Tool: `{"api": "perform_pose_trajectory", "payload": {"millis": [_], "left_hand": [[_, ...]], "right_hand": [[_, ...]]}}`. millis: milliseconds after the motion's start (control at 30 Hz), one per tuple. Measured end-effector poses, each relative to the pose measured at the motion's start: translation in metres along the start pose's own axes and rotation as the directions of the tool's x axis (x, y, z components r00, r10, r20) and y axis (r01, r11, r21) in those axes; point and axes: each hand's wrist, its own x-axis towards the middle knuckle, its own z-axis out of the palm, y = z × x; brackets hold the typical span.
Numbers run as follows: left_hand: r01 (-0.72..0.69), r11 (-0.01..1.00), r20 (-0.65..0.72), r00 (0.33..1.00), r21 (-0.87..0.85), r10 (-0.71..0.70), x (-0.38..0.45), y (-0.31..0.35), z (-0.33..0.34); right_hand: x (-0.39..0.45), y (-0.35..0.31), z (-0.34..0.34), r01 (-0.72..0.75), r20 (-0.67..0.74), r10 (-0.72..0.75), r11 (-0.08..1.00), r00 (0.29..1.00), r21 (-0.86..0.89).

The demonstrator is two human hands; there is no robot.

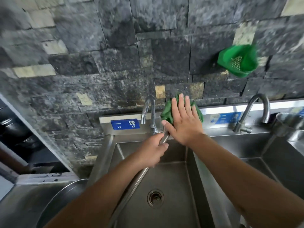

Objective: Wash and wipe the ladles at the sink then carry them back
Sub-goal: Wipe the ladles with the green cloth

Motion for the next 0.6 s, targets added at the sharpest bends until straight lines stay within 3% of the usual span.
{"api": "perform_pose_trajectory", "payload": {"millis": [100,333,467,600], "left_hand": [[-0.077,0.997,-0.029,0.997,-0.017,0.077,-0.002,0.021,-0.018],[-0.346,0.913,-0.124,0.918,0.217,0.377,-0.010,0.055,-0.046],[-0.396,0.882,-0.139,0.888,0.253,0.439,-0.016,0.065,-0.050],[-0.437,0.855,-0.107,0.870,0.280,0.480,-0.017,0.069,-0.054]], "right_hand": [[0.016,-0.014,-0.040,0.005,-0.055,-0.008,0.999,0.998,-0.048],[0.026,-0.042,-0.098,-0.098,-0.190,0.086,0.994,0.978,-0.054],[0.020,-0.050,-0.105,-0.185,-0.203,0.220,0.967,0.954,0.177],[0.015,-0.056,-0.110,-0.130,-0.280,0.260,0.903,0.924,0.411]]}}
